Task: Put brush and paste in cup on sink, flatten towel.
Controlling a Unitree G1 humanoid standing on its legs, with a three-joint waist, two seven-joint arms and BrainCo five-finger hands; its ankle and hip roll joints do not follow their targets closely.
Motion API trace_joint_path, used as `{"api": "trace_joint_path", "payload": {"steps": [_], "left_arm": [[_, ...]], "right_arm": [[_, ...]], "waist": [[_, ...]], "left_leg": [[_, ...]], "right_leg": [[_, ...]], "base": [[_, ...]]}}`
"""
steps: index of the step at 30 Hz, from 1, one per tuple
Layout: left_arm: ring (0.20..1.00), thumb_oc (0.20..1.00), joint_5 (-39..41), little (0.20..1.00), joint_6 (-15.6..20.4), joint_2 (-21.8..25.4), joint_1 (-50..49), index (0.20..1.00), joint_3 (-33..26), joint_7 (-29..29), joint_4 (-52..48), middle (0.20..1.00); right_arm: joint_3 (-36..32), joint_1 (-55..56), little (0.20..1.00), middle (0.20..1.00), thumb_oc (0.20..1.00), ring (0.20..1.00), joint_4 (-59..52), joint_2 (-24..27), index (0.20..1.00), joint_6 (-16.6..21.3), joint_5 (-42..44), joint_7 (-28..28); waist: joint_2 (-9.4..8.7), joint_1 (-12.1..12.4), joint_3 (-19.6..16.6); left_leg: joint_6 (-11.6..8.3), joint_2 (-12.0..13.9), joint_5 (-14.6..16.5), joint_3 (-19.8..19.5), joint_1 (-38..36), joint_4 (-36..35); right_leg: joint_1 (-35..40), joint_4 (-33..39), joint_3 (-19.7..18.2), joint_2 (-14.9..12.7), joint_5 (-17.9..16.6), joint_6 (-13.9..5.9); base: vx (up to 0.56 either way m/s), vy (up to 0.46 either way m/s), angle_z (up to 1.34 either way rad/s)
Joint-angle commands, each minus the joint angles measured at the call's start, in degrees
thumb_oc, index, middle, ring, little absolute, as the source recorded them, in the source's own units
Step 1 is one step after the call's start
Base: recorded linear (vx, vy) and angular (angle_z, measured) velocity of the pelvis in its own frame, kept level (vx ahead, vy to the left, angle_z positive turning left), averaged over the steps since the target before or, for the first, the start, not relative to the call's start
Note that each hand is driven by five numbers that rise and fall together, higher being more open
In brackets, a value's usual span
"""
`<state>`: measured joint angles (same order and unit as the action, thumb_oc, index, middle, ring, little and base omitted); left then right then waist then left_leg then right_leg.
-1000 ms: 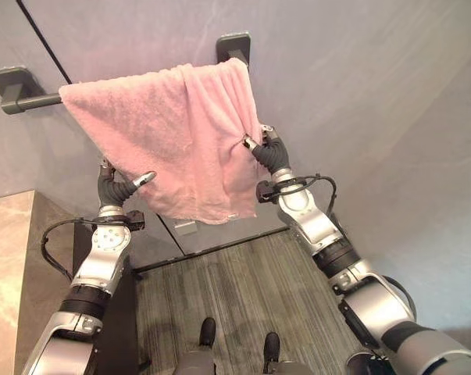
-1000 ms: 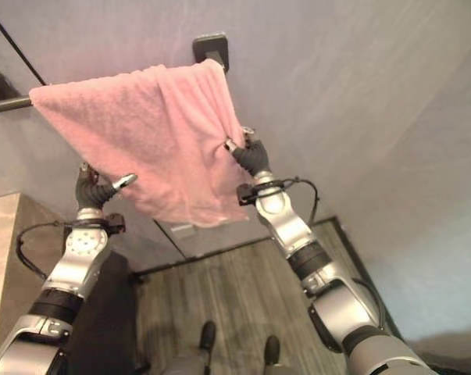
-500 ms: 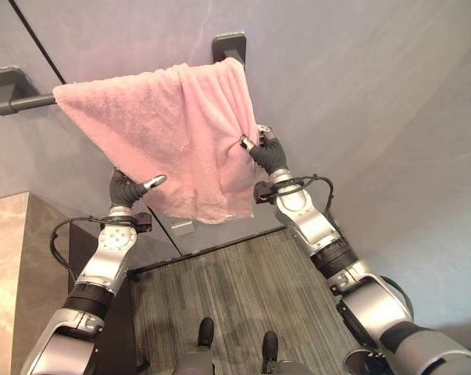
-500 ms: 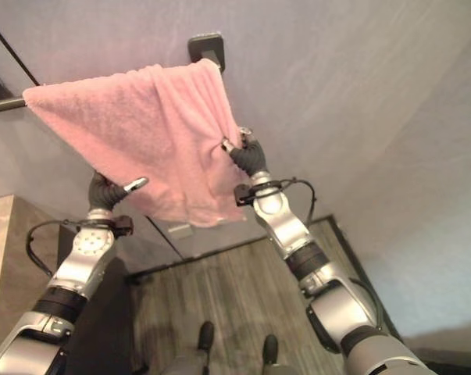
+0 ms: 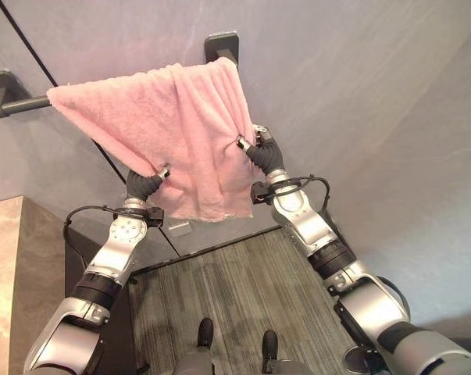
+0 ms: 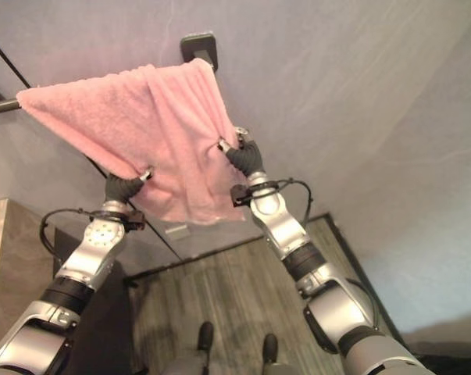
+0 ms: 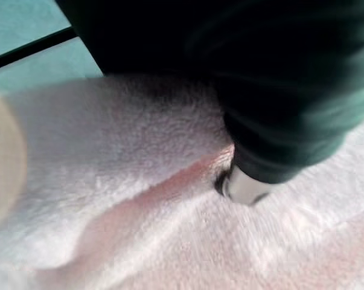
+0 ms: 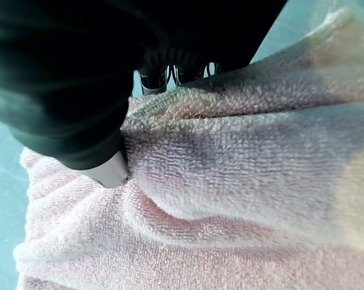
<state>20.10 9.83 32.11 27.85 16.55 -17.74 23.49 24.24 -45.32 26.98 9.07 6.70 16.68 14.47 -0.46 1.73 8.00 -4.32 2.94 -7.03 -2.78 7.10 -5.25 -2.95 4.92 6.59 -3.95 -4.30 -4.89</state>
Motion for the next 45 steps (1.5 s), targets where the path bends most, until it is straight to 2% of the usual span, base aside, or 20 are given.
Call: {"api": "trace_joint_path", "payload": {"steps": [1,6,13,17,19,28,34,45], "left_arm": [[0.2,0.2,0.78,0.2,3.66,0.03,4.54,0.2,-3.17,-0.79,-0.51,0.2],[0.2,0.2,0.69,0.2,3.82,0.48,1.98,0.2,-5.09,-0.66,-2.47,0.2],[0.2,0.2,-0.18,0.2,3.87,4.05,-1.66,0.2,-8.33,-0.59,-4.71,0.2],[0.2,0.2,-0.23,0.2,4.05,6.39,-2.62,0.2,-9.37,-0.66,-5.42,0.2],[0.2,0.2,-0.7,0.2,4.28,8.96,-2.45,0.2,-9.51,-0.7,-5.64,0.2],[0.2,0.2,-0.81,0.2,4.52,10.59,-2.22,0.2,-9.74,-1.1,-5.06,0.2],[0.2,0.2,-1.22,0.2,4.02,9.33,-3.98,0.2,-10.6,-1.42,-4.85,0.2],[0.2,0.2,-2.71,0.2,3.45,7.72,-6.77,0.2,-11.83,-1.33,-5.95,0.2]], "right_arm": [[-0.83,1.87,0.2,0.2,0.2,0.2,0.57,1.88,0.2,0.45,0.15,0.0],[-1.25,2.61,0.2,0.2,0.2,0.2,0.5,1.52,0.2,0.19,-0.45,-0.2],[-0.88,2.54,0.2,0.2,0.2,0.2,1.22,0.2,0.2,-0.09,-0.76,-0.92],[-0.44,0.95,0.2,0.2,0.2,0.2,3.26,-0.78,0.2,-0.17,-0.62,-0.81],[-0.54,-0.41,0.2,0.2,0.2,0.2,5.14,-1.29,0.2,-0.28,-0.43,-0.4],[-1.44,-1.75,0.2,0.2,0.2,0.2,8.79,-1.66,0.2,-0.62,-0.34,0.64],[-1.94,-0.62,0.2,0.2,0.2,0.2,10.41,-2.08,0.2,-1.43,-0.68,1.05],[-2.44,0.9,0.2,0.2,0.2,0.2,10.47,-1.05,0.2,-2.15,-1.69,1.1]], "waist": [[-0.72,-0.87,0.5],[-0.61,-0.48,0.26],[-0.41,0.93,0.14],[-0.32,2.47,0.4],[-0.47,4.25,0.67],[-0.85,6.57,0.84],[-0.85,6.84,0.47],[-0.29,5.79,0.3]], "left_leg": [[0.68,0.03,9.4,1.07,-4.02,0.25],[0.69,0.07,9.45,0.96,-4.39,0.25],[0.76,-0.23,9.36,0.15,-4.51,0.25],[0.87,-0.54,9.08,-0.79,-4.08,0.25],[1.03,-1.05,8.71,-1.93,-3.34,0.25],[1.24,-1.9,8.18,-3.64,-2.32,0.25],[1.32,-2.07,8.16,-3.88,-2.47,0.25],[1.22,-1.75,8.32,-2.92,-3.0,0.25]], "right_leg": [[-1.32,-0.54,-0.21,-4.52,3.85,-4.08],[-0.71,-0.54,0.19,-4.56,4.09,-4.03],[-0.08,-0.97,1.32,-4.7,4.4,-4.01],[-0.1,-1.58,2.17,-5.09,4.51,-4.08],[-0.26,-2.09,3.33,-5.6,4.54,-4.26],[-0.27,-2.8,5.24,-6.5,4.63,-4.56],[-0.1,-2.86,5.4,-6.7,4.56,-4.47],[-0.28,-2.81,4.63,-6.49,4.5,-4.22]], "base": [[0.0,0.0,0.0],[0.0,0.0,0.0],[-0.01,0.005,0.03],[-0.03,0.016,0.12],[-0.05,0.019,0.19],[-0.02,0.01,0.18],[0.0,0.012,0.08],[0.0,0.001,-0.01]]}}
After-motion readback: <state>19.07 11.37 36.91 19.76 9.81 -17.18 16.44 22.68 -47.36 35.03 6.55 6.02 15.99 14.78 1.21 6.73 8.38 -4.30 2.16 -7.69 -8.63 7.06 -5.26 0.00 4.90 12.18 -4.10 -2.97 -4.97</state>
